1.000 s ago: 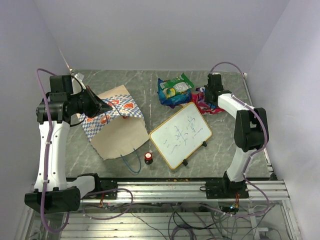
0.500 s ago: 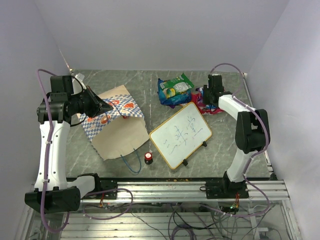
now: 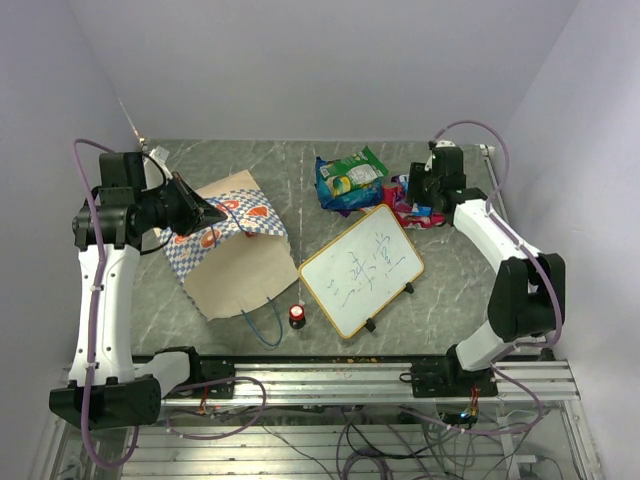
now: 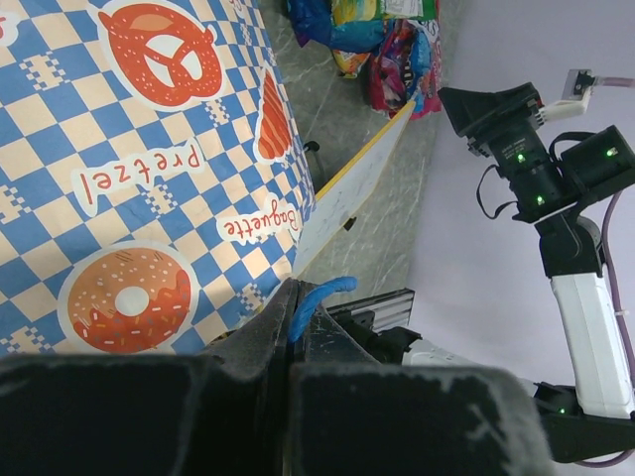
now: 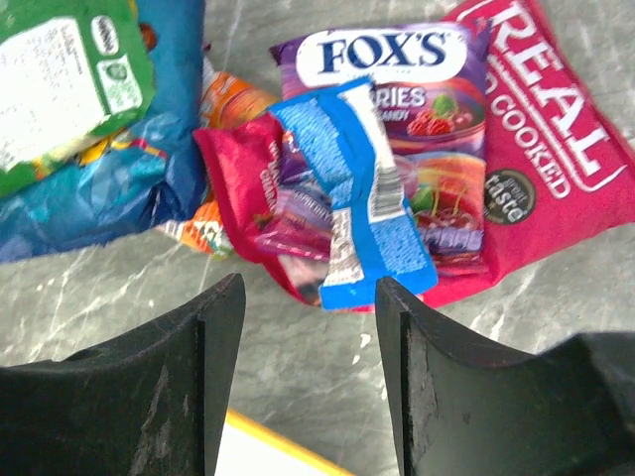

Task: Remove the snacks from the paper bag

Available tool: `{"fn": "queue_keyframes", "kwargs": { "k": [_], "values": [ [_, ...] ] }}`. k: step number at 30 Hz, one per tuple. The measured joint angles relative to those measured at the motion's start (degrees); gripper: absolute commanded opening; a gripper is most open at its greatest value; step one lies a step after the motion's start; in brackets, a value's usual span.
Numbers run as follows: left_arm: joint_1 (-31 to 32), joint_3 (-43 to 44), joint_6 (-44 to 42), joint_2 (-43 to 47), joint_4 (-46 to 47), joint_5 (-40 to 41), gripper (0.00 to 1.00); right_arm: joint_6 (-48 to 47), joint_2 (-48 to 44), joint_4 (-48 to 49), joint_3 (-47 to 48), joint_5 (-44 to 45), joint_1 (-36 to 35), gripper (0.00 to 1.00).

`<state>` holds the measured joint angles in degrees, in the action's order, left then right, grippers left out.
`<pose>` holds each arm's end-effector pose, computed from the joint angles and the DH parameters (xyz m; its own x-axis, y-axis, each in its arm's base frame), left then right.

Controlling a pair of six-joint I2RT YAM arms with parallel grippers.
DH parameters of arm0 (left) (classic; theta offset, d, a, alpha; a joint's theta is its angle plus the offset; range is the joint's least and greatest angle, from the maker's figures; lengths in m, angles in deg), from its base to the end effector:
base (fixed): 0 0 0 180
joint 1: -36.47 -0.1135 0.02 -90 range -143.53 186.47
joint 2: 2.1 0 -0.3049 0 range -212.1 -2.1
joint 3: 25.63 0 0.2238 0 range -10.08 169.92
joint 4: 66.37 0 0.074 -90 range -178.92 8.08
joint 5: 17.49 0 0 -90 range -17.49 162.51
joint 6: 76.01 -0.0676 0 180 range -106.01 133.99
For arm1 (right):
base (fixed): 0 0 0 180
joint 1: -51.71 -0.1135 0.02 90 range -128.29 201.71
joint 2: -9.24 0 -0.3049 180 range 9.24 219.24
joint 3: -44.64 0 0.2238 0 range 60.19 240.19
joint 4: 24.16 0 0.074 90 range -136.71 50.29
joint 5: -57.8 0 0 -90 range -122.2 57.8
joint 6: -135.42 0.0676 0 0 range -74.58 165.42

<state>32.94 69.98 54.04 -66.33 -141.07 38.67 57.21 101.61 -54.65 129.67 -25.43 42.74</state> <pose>0.1752 -0.0269 0.4153 -0.7515 -0.5818 -0.3111 -0.1702 0.6265 -0.7606 0.3628 0.0492 0.3030 -0.6059 0.1098 -0.7879 0.0623 0.9939 0.0906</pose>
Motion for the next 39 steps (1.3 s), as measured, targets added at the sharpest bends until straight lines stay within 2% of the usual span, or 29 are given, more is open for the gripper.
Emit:
{"fn": "queue_keyframes", "kwargs": {
  "k": [6,9,15,21,30,34,39],
  "values": [
    [0.0,0.02,0.07,1.25,-0.28,-0.02,0.07,2.1,-4.79,-0.66,-3.15,-5.75,-1.55,0.55],
    [0.0,-0.55,1.01,2.36,0.46,-0.28,0.07,3.02,-8.17,-1.25,-2.91,-6.29,-6.12,0.55],
    [0.0,-1.9,3.54,3.76,1.33,-1.03,0.07,1.92,-11.41,-1.51,1.18,-5.77,-22.43,0.55],
    [0.0,-2.78,5.44,4.24,3.34,-1.09,0.07,-3.45,-13.97,1.38,1.55,-4.87,-42.42,0.56],
    [0.0,-3.72,6.36,4.39,4.7,-1.16,0.07,-15.13,-11.63,9.84,0.81,0.22,-63.73,0.57],
    [0.0,-3.76,6.14,4.39,4.9,-1.2,0.07,-17.68,-6.64,10.82,0.83,2.25,-67.49,0.57],
    [0.0,-3.76,5.4,4.39,4.9,-1.86,0.07,-19.23,-1.11,10.86,1.03,6.32,-68.04,0.56]
  ]
}}
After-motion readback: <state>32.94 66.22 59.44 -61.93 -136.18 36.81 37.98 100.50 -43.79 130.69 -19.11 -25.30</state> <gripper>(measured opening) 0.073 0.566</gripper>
